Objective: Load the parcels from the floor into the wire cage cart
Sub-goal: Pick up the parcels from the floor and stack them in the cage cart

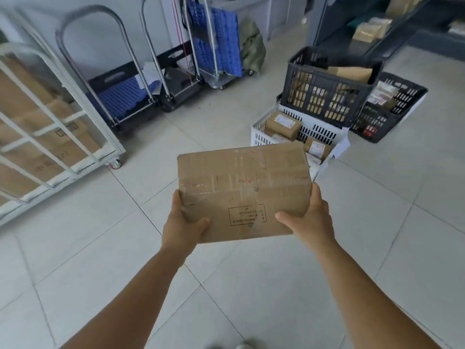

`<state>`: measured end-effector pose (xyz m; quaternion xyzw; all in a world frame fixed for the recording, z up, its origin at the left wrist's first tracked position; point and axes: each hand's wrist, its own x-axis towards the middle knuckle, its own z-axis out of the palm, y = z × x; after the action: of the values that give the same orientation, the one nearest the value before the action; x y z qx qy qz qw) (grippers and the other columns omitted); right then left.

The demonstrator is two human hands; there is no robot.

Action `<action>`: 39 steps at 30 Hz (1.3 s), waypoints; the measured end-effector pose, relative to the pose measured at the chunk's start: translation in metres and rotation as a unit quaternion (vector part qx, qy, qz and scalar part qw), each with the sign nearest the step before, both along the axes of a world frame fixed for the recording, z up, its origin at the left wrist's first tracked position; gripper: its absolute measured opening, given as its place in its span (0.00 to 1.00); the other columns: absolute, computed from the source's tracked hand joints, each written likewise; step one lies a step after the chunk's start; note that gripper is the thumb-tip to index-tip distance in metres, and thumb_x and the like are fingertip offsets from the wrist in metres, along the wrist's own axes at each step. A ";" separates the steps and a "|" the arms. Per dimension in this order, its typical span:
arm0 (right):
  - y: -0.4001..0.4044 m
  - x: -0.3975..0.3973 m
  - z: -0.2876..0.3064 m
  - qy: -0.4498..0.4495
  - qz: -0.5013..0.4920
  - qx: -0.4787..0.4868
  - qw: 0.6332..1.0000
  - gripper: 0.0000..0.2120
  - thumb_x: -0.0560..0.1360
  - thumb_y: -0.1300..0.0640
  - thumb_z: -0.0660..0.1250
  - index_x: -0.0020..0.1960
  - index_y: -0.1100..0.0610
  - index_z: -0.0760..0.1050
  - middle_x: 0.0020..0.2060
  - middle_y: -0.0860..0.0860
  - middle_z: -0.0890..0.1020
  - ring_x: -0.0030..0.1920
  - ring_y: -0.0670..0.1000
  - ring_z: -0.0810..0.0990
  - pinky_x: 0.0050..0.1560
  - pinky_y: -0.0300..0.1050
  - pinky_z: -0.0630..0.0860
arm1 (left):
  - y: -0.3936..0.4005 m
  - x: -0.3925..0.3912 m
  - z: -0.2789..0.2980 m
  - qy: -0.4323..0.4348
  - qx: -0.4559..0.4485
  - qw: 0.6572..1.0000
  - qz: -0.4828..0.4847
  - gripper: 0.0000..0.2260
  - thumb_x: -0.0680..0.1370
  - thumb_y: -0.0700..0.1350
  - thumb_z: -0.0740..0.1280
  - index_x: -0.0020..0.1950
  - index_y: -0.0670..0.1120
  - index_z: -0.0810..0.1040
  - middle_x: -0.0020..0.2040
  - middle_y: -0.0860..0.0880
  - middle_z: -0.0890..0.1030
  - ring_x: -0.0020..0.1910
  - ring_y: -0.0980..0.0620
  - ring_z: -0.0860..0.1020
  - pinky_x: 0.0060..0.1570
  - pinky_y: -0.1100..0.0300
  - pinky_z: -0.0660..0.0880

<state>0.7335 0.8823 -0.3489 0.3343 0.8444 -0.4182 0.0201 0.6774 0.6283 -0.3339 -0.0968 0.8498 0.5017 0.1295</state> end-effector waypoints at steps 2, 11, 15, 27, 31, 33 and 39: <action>-0.014 -0.016 0.026 0.018 0.025 0.000 1.000 0.52 0.63 0.42 0.76 0.77 0.44 0.49 0.69 0.52 0.65 0.66 0.60 0.70 0.62 0.61 0.74 | -0.016 -0.002 0.026 0.009 0.006 0.999 0.032 0.38 0.73 0.41 0.71 0.76 0.60 0.54 0.54 0.58 0.73 0.52 0.49 0.74 0.50 0.54 0.76; -0.099 -0.078 0.120 0.071 0.153 -0.032 0.985 0.55 0.54 0.36 0.71 0.75 0.42 0.51 0.67 0.49 0.70 0.65 0.59 0.71 0.61 0.60 0.74 | -0.101 -0.002 0.115 0.059 0.016 0.984 0.166 0.39 0.74 0.40 0.71 0.76 0.60 0.52 0.57 0.54 0.70 0.52 0.47 0.74 0.43 0.55 0.75; -0.154 -0.104 0.155 0.089 0.205 -0.027 0.974 0.52 0.60 0.40 0.75 0.76 0.43 0.49 0.66 0.51 0.68 0.65 0.60 0.70 0.61 0.57 0.73 | -0.153 0.001 0.145 0.073 0.016 0.971 0.225 0.41 0.74 0.41 0.71 0.77 0.60 0.50 0.57 0.52 0.71 0.53 0.47 0.74 0.45 0.53 0.77; -0.375 -0.166 0.226 0.149 0.324 -0.025 0.934 0.52 0.65 0.43 0.75 0.78 0.45 0.46 0.68 0.53 0.65 0.66 0.60 0.68 0.63 0.57 0.71 | -0.353 0.003 0.221 0.145 0.028 0.931 0.334 0.41 0.74 0.41 0.71 0.77 0.62 0.49 0.59 0.54 0.70 0.47 0.50 0.76 0.47 0.48 0.80; -0.452 -0.182 0.242 0.155 0.354 -0.030 0.922 0.53 0.65 0.42 0.75 0.79 0.46 0.45 0.69 0.53 0.64 0.67 0.60 0.67 0.64 0.58 0.70 | -0.423 0.000 0.238 0.167 0.023 0.920 0.355 0.42 0.75 0.41 0.70 0.78 0.60 0.48 0.58 0.54 0.68 0.43 0.57 0.73 0.39 0.55 0.78; -0.488 -0.187 0.251 0.162 0.364 -0.035 0.916 0.54 0.66 0.43 0.76 0.79 0.47 0.43 0.71 0.53 0.63 0.69 0.59 0.66 0.66 0.56 0.69 | -0.456 -0.001 0.245 0.175 0.014 0.914 0.365 0.41 0.75 0.41 0.70 0.78 0.60 0.48 0.57 0.54 0.68 0.43 0.58 0.73 0.36 0.59 0.76; -0.582 -0.212 0.268 0.164 0.397 -0.035 0.902 0.54 0.64 0.40 0.75 0.78 0.46 0.46 0.71 0.54 0.63 0.68 0.61 0.67 0.67 0.59 0.68 | -0.538 -0.010 0.263 0.186 -0.004 0.901 0.392 0.41 0.75 0.41 0.69 0.78 0.59 0.47 0.58 0.53 0.69 0.40 0.58 0.73 0.31 0.64 0.71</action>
<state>0.5218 0.3008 -0.0810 -0.1025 0.8832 -0.4540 0.0577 0.6670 0.0902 -0.0708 -0.3278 0.7538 0.5172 -0.2385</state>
